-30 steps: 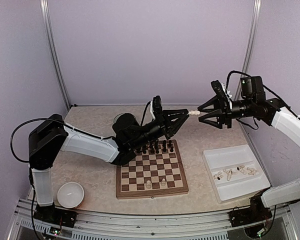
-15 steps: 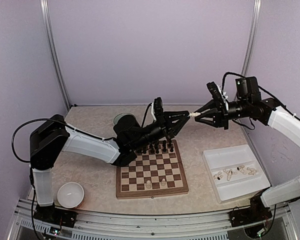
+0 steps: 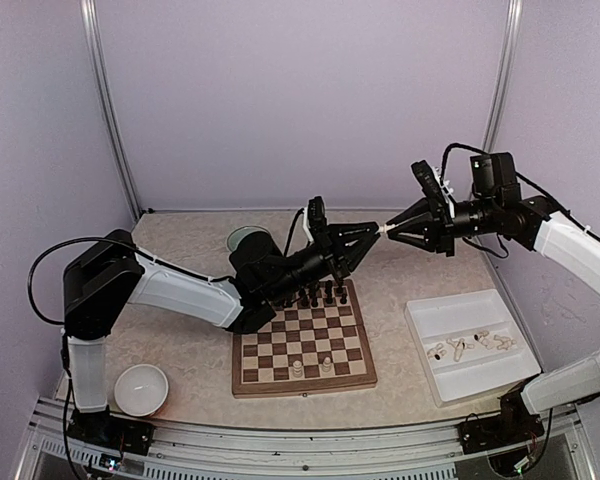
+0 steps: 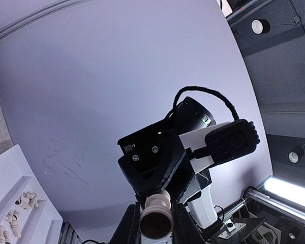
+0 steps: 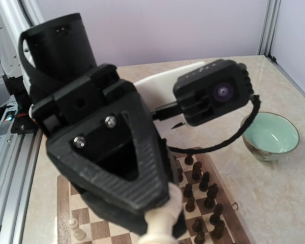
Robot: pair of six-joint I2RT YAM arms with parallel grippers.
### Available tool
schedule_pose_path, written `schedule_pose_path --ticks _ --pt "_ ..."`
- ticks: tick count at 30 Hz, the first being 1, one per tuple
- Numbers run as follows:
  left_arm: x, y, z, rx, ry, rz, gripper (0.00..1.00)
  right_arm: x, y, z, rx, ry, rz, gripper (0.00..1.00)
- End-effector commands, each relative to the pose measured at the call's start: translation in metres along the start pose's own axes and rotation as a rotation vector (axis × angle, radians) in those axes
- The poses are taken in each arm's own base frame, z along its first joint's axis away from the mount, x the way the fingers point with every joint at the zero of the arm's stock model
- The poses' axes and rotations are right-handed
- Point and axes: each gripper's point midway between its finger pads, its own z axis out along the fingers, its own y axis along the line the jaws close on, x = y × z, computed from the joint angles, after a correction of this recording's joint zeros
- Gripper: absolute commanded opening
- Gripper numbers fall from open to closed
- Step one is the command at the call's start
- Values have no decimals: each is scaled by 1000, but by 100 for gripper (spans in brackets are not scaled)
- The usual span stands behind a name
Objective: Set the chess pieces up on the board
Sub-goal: Pass from the left arm to the right, then move the king to e1.
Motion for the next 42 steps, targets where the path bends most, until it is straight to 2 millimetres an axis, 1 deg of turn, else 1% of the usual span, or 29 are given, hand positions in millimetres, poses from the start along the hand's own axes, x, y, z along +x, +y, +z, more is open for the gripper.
schedule_pose_path --ticks 1,4,5,8,9,10,11,13,14,15,16,17,18,19,20,21,23,24,26,28,30,32,35,38,39,42 --pt "2 1 5 11 7 -7 11 -16 -4 2 9 -29 -22 19" --pt "3 2 6 10 8 -7 12 -16 -5 2 10 -29 -20 11" --pt "3 2 6 5 10 -4 13 -16 -6 2 12 -29 -23 9" --pt "2 10 5 -31 23 9 23 -19 -8 1 28 -22 -35 6" --pt "0 13 4 -45 32 15 26 -20 -10 0 38 -14 -41 6" --pt "-3 19 -1 -70 43 16 29 -20 -12 -1 53 -2 -50 6" --pt "-9 20 -7 -87 47 22 33 -19 -14 -2 67 15 -56 5" --pt "-23 32 -25 -158 52 49 36 -16 -19 -4 99 55 -72 5" --pt "-34 26 -33 -180 49 97 38 -13 -22 -5 115 81 -72 5" --pt "-43 33 -43 -234 54 134 39 -11 -24 -6 129 101 -80 5" --pt "-52 30 -51 -277 57 182 40 -8 -26 -7 139 121 -84 5" --pt "-61 33 -60 -334 64 243 41 -6 -29 -7 148 138 -87 5" --pt "-72 19 -67 -373 65 316 42 -4 -30 -7 153 154 -85 4" --pt "-83 11 -73 -420 66 391 43 -1 -31 -6 152 171 -79 4" --pt "-93 10 -80 -491 75 470 44 1 -31 -5 145 185 -73 4" --pt "-106 -6 -85 -535 66 561 45 4 -31 -2 136 201 -68 4" --pt "-130 -18 -99 -667 68 741 48 10 -29 7 116 244 -62 4" --pt "-147 -21 -109 -751 47 823 48 14 -25 14 100 270 -62 4" --pt "-170 -22 -134 -913 30 938 49 20 -19 29 67 325 -74 4" --pt "-188 -27 -155 -985 -18 995 49 38 -13 51 14 413 -66 4" --pt "-194 -30 -170 -985 -50 1022 51 57 -4 70 -34 508 -71 3" --pt "-204 -33 -185 -994 -74 1023 53 69 7 86 -80 568 -85 3" --pt "-232 -36 -208 -1007 -123 958 54 82 22 109 -132 632 -121 2" --pt "-253 -43 -227 -1032 -185 954 53 97 35 128 -170 699 -155 2" --pt "-258 -48 -231 -1033 -208 955 53 101 39 133 -178 718 -166 2" --pt "-259 -56 -236 -1016 -217 952 54 113 49 148 -206 770 -189 2"
